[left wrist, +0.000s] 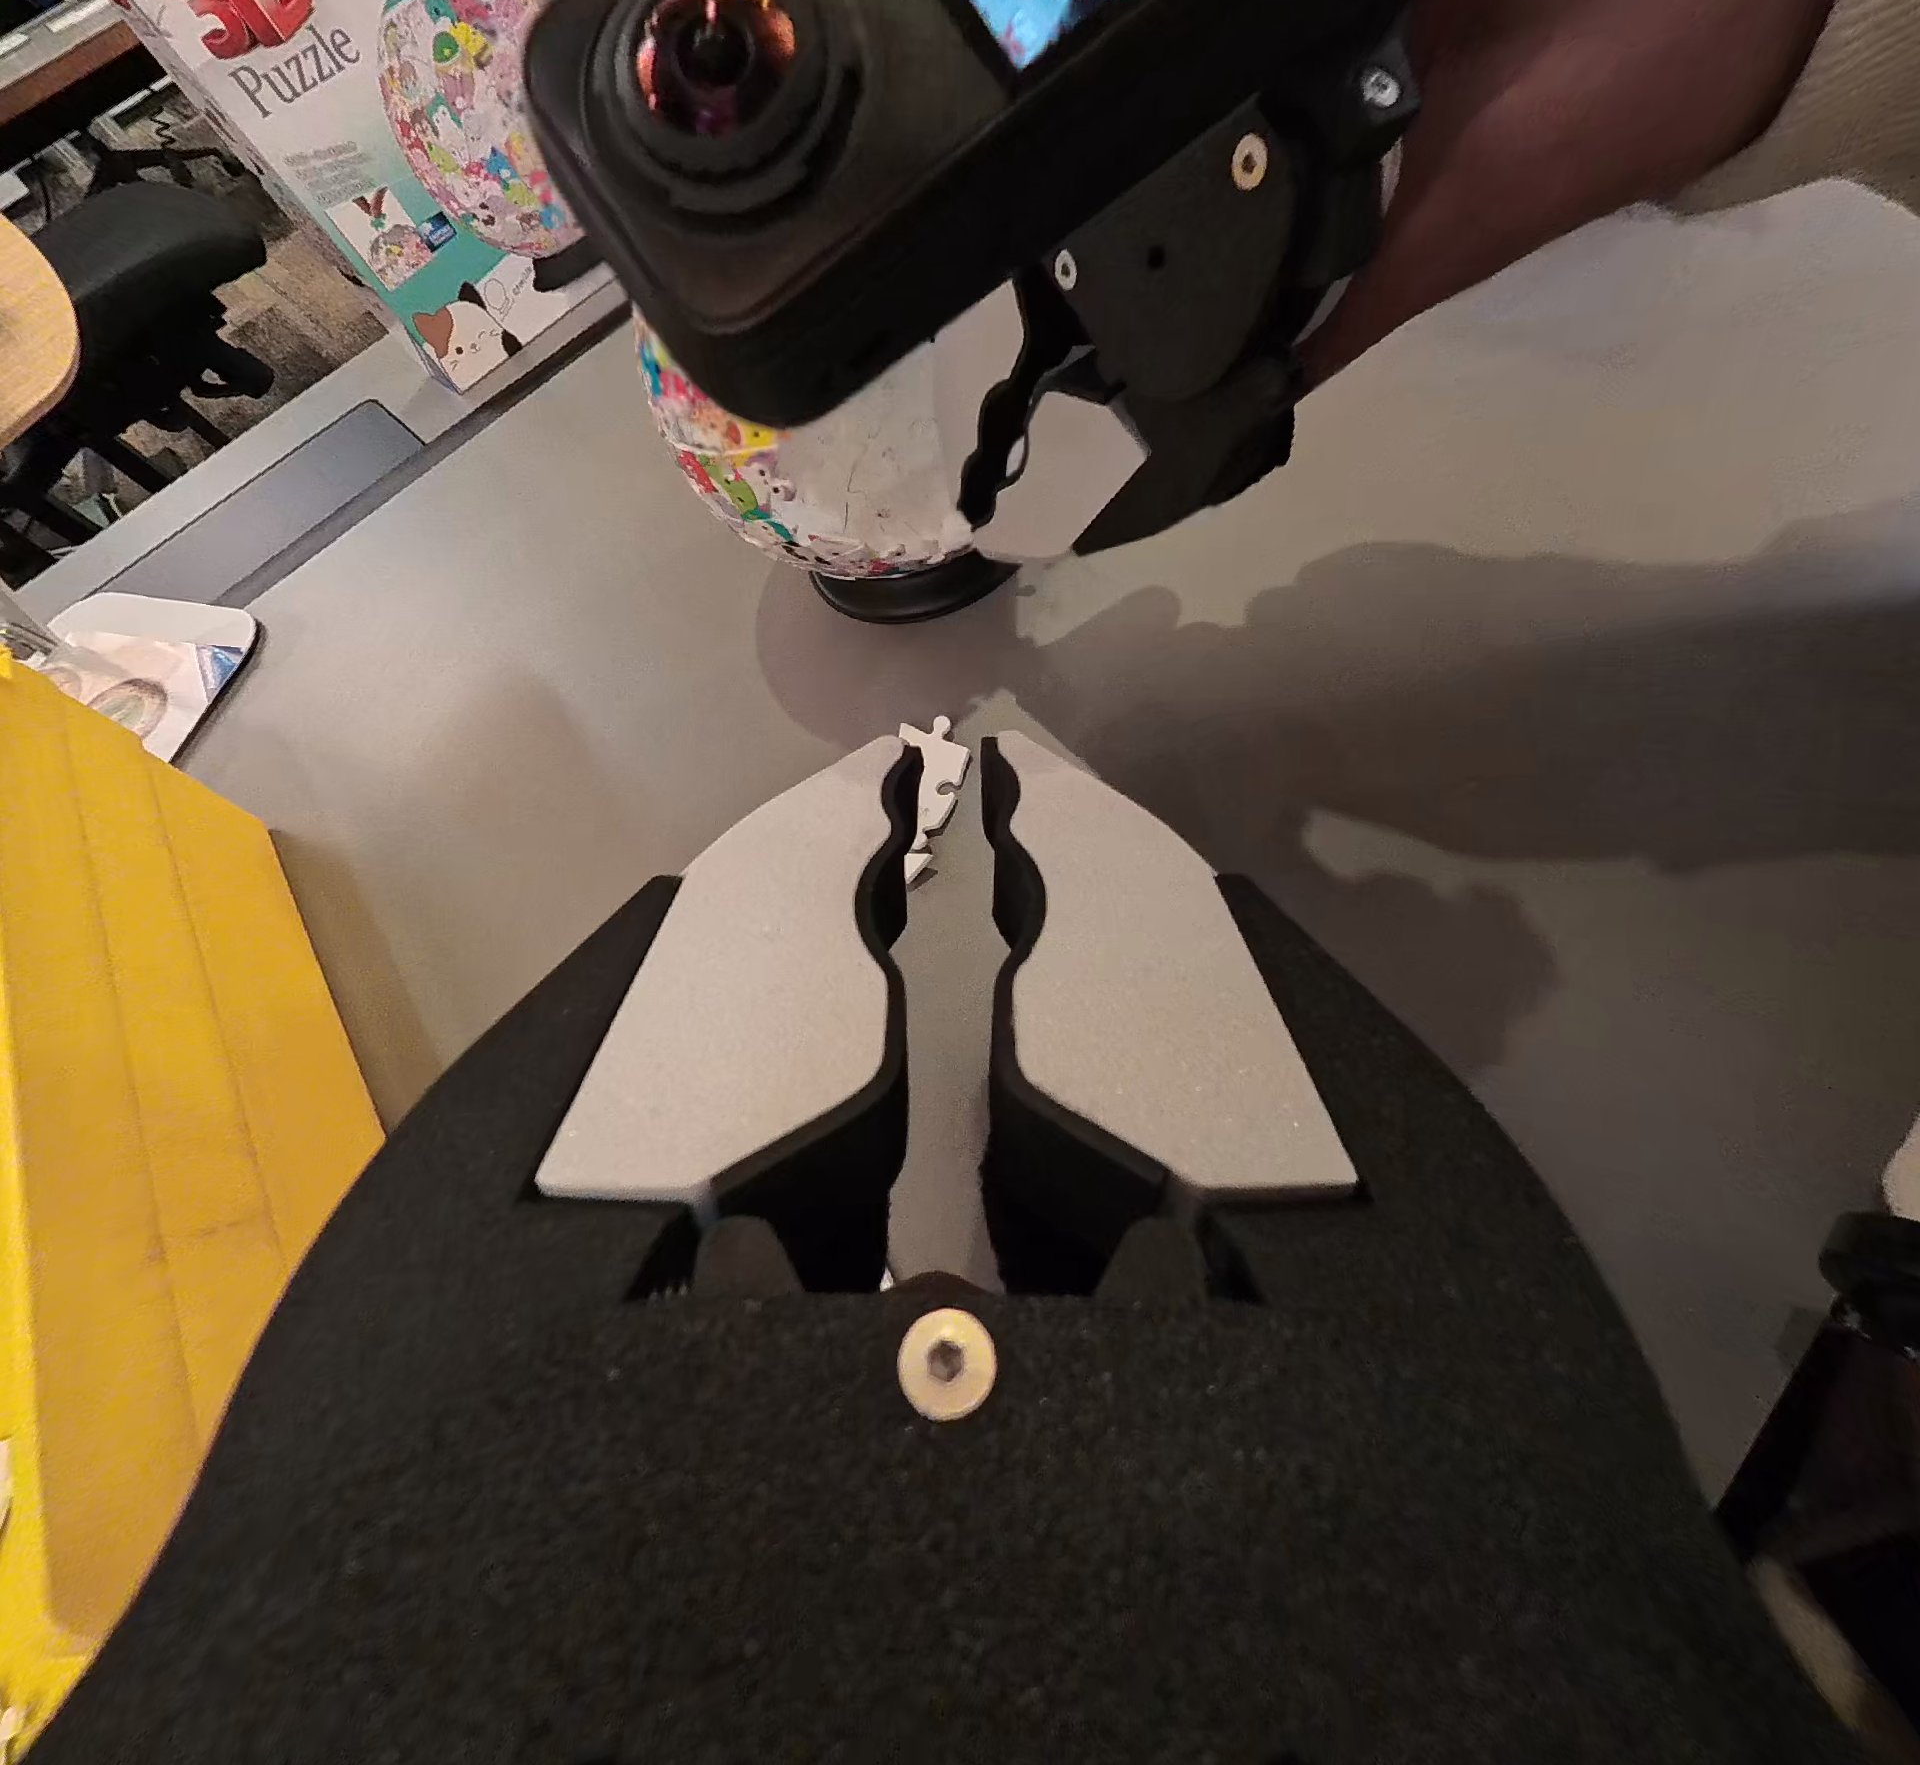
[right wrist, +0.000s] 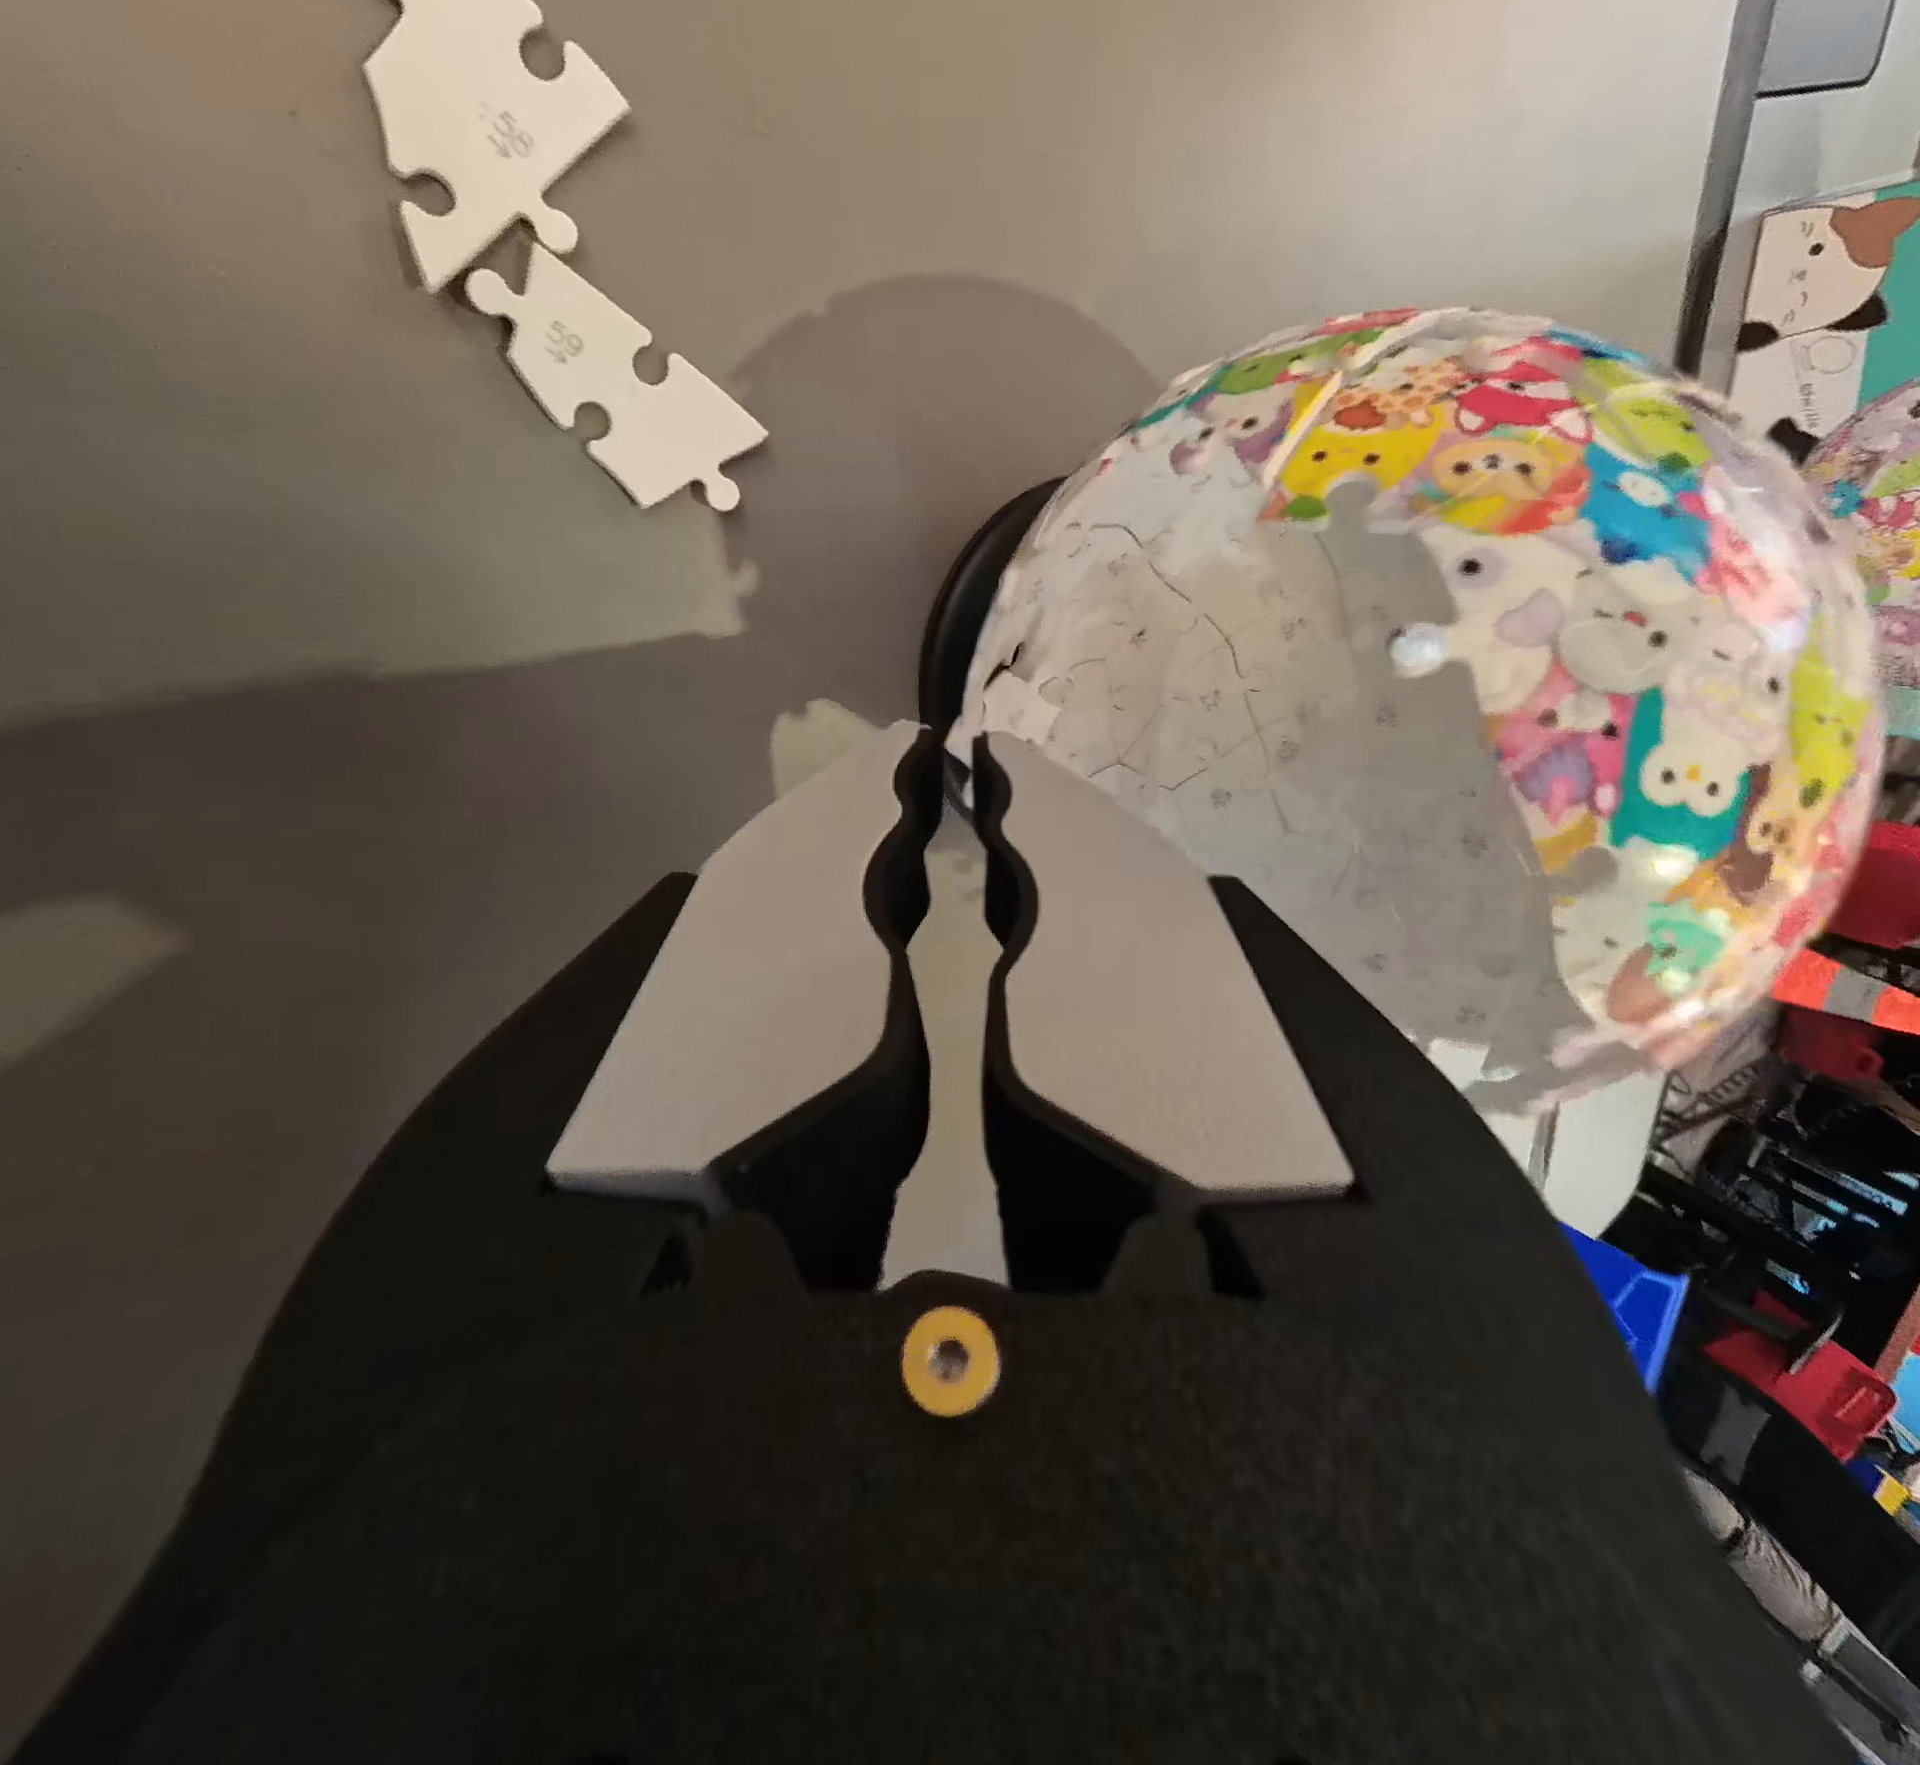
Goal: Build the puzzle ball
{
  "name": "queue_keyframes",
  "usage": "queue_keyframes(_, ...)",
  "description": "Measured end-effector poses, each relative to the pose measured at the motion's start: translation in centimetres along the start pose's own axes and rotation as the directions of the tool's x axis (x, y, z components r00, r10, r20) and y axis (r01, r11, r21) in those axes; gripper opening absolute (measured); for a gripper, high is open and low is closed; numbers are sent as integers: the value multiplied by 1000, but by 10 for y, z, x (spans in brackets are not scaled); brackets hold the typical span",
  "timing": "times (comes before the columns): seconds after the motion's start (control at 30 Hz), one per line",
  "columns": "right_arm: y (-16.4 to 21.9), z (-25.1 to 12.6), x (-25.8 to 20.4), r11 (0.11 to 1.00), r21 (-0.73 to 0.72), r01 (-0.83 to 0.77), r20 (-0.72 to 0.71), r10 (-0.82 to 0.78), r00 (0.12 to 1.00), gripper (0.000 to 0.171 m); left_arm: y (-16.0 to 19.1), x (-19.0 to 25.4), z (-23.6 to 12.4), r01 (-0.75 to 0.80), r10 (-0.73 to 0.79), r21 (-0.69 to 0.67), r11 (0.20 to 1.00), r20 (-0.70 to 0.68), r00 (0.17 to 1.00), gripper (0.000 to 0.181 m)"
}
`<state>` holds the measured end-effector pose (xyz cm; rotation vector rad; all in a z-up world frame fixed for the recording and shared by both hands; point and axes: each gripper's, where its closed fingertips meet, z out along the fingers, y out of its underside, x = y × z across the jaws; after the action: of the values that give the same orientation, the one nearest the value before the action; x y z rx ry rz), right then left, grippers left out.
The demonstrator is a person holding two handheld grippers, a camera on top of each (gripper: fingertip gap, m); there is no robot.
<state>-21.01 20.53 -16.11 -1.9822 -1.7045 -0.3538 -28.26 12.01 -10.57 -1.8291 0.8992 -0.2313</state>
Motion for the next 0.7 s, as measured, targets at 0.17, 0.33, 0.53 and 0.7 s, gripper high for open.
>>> queue_keyframes(0.17,0,-12,2,989,143,-35,25,32,999,26,2,0,1,-11,11,-10,1000,8,1000,11)
queue_keyframes(0.33,4,-6,-1,961,276,-22,22,16,1000,42,0,1,2,-17,17,-5,1000,8,1000,11)
queue_keyframes(0.53,4,13,-4,950,311,-21,40,9,999,47,-1,3,2,-44,44,-8,999,21,999,10)
queue_keyframes(0.7,5,21,-6,954,298,44,-3,-45,999,40,-1,2,2,-47,47,-10,999,24,999,9)
